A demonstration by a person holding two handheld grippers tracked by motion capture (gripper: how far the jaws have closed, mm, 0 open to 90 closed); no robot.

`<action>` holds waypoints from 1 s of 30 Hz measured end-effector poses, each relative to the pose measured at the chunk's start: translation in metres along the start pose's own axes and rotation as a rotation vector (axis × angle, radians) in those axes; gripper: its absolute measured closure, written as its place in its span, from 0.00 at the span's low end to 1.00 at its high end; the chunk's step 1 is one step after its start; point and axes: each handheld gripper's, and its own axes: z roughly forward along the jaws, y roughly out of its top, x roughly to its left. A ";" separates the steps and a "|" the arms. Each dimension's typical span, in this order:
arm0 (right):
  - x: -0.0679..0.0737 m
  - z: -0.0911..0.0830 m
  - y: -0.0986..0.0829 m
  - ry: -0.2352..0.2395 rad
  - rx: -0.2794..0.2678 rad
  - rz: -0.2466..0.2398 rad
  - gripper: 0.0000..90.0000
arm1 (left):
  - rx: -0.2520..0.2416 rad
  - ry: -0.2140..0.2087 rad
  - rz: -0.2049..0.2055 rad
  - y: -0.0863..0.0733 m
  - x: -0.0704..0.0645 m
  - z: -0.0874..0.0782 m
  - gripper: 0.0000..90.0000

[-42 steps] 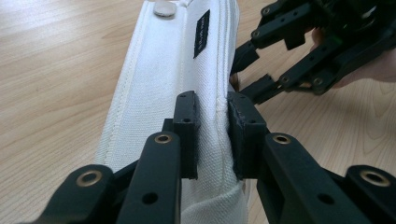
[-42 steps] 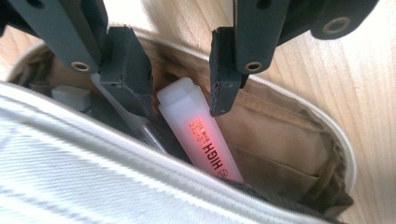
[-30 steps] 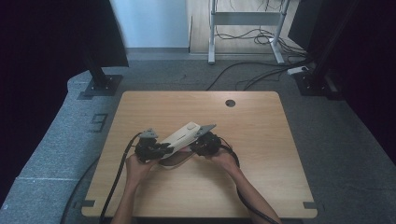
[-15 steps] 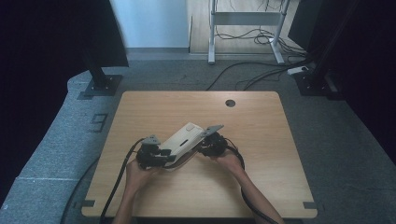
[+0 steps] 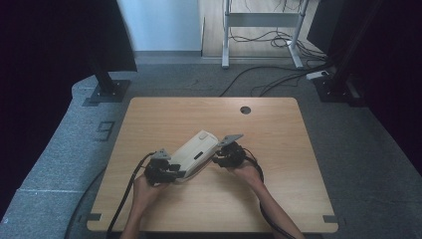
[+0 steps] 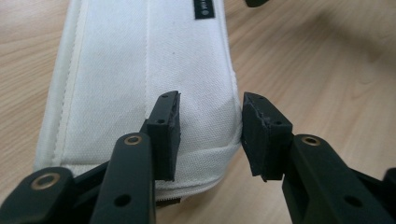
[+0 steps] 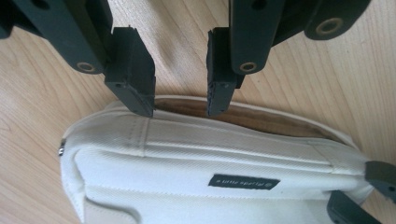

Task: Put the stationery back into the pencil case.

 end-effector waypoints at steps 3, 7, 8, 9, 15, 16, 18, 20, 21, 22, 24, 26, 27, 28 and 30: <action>-0.001 0.000 -0.002 0.002 -0.001 0.009 0.67 | -0.006 0.021 0.001 0.004 0.003 0.003 0.65; -0.002 0.000 -0.005 0.000 0.003 0.014 0.66 | -0.014 0.051 0.001 0.009 0.009 0.007 0.65; -0.002 -0.001 -0.006 -0.001 0.002 0.015 0.66 | -0.016 0.063 0.007 0.010 0.011 0.008 0.64; -0.003 -0.002 -0.007 -0.001 0.002 0.020 0.66 | -0.018 0.080 0.007 0.011 0.013 0.008 0.64; -0.005 -0.005 -0.009 -0.005 -0.004 0.029 0.65 | -0.026 0.125 0.016 0.016 0.022 0.012 0.61; -0.005 -0.005 -0.009 -0.005 -0.003 0.030 0.65 | -0.030 0.128 0.013 0.016 0.023 0.012 0.61; -0.005 -0.005 -0.010 -0.005 -0.003 0.031 0.65 | -0.039 0.127 0.004 0.016 0.025 0.013 0.60; -0.004 -0.006 -0.010 -0.003 -0.004 0.033 0.64 | -0.043 0.131 0.003 0.017 0.025 0.011 0.58; -0.004 -0.006 -0.010 0.000 -0.006 0.033 0.63 | -0.040 0.140 0.003 0.017 0.024 0.010 0.55; -0.003 -0.007 -0.011 0.001 -0.007 0.031 0.61 | -0.039 0.141 0.004 0.018 0.024 0.008 0.51; -0.003 -0.008 -0.011 0.003 -0.009 0.032 0.59 | -0.043 0.134 -0.006 0.018 0.022 0.004 0.45; -0.003 -0.009 -0.012 0.007 -0.014 0.035 0.54 | -0.050 0.128 -0.008 0.019 0.021 0.001 0.39; -0.003 -0.009 -0.012 0.008 -0.014 0.036 0.51 | -0.052 0.123 -0.010 0.019 0.020 0.000 0.35; -0.002 -0.010 -0.012 0.009 -0.012 0.036 0.48 | -0.057 0.118 -0.008 0.019 0.018 -0.002 0.33; 0.000 -0.011 -0.012 0.011 -0.013 0.027 0.43 | -0.061 0.122 -0.001 0.019 0.014 -0.004 0.27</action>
